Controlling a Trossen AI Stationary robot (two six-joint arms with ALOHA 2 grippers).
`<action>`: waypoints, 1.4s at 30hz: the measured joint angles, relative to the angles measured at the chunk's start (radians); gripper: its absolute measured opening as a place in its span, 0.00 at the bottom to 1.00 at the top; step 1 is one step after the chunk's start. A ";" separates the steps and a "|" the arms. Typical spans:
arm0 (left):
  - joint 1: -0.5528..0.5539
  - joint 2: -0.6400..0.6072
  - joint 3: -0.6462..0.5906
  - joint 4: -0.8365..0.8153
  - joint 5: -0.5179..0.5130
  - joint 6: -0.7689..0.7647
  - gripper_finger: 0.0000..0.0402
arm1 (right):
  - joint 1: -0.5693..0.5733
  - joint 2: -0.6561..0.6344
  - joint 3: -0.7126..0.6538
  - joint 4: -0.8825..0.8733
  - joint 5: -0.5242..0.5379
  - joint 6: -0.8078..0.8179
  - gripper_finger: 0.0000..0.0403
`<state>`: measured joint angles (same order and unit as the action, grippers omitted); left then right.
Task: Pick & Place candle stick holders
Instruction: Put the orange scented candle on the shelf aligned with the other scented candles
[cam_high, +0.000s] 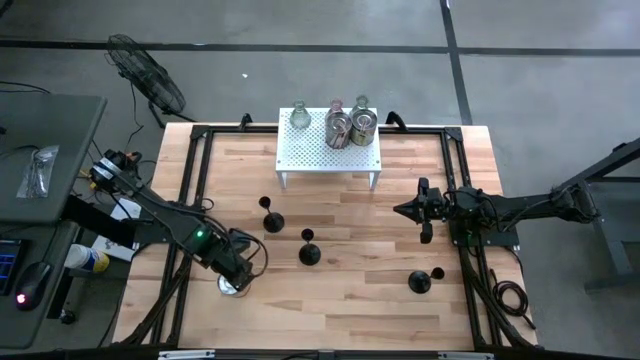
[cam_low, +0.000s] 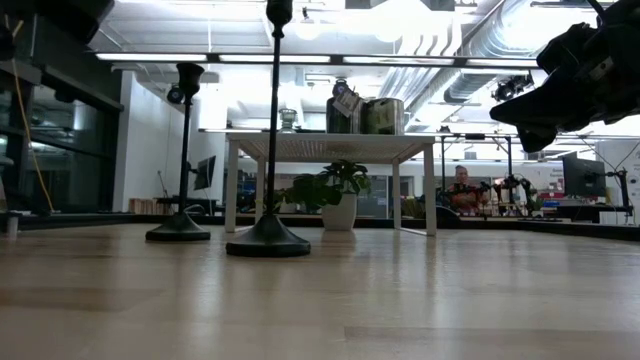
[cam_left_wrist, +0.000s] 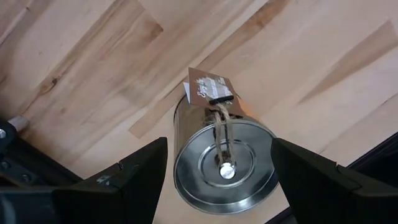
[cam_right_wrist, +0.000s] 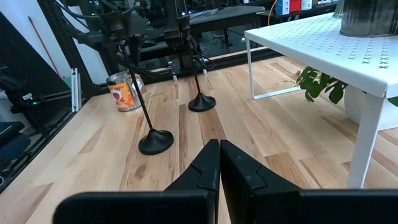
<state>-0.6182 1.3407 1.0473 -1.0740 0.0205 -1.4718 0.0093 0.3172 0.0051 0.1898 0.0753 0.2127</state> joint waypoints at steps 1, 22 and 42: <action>0.000 0.000 0.000 0.000 0.003 0.002 0.70 | 0.000 0.000 0.000 0.000 0.000 0.000 0.01; 0.001 0.000 0.000 -0.026 0.015 0.454 0.70 | 0.000 0.000 0.000 0.000 0.000 0.000 0.01; 0.003 0.065 0.000 -0.072 -0.035 0.553 0.70 | 0.000 0.000 0.000 0.000 0.000 0.000 0.01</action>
<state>-0.6155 1.4059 1.0477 -1.1464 -0.0141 -0.9186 0.0093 0.3170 0.0053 0.1895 0.0754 0.2127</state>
